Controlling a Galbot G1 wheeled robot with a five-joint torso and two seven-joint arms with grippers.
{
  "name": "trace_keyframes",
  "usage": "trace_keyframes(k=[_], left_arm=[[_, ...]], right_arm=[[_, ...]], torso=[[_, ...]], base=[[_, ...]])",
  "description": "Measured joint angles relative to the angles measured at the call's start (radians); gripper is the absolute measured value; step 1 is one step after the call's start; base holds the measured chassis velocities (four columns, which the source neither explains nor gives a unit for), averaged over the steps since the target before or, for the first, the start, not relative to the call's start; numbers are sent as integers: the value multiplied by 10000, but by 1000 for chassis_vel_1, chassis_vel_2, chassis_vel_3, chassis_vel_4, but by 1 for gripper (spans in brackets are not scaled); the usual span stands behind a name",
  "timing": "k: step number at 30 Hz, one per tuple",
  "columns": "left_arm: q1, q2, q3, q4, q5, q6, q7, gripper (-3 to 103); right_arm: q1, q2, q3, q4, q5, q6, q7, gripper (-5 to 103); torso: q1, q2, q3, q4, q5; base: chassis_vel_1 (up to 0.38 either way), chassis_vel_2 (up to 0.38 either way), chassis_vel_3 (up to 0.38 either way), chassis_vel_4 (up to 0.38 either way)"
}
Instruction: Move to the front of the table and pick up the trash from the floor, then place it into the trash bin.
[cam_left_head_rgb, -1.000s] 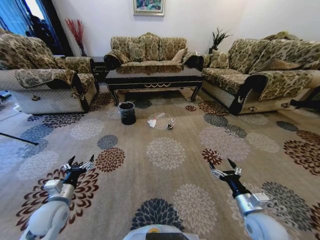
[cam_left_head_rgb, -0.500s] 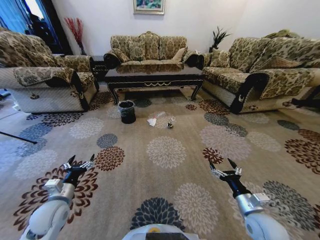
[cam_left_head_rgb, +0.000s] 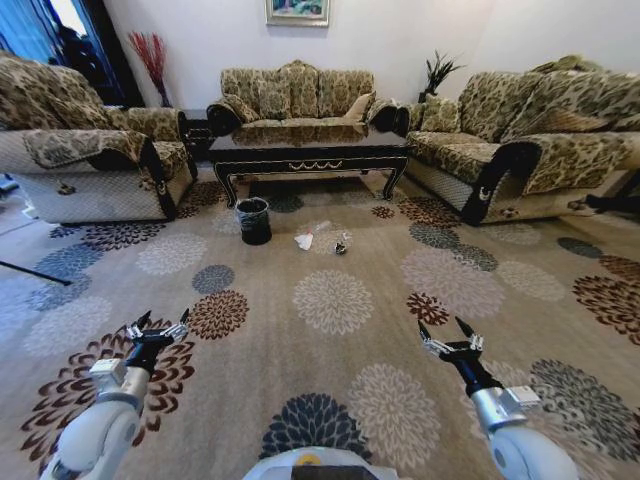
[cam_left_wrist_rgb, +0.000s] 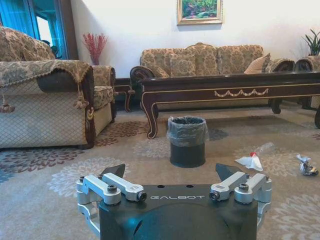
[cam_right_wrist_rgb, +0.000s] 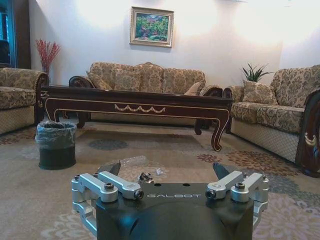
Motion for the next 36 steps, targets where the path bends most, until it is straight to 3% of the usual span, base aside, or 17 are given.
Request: trace_keyframes(k=[26,36], left_arm=[[57,-46,50,46,40,-183,15,100],[150,-53,42,22,39,-333,66,100]], right_arm=[[-26,23,4,1,62,147,-49,100],[-45,30,7,24,96,192,-207,100]], torso=[[-96,-1023,-942,0,0],[-130,-1021,-1010,-1,0]], base=[[0,0,0,0],[0,0,0,0]])
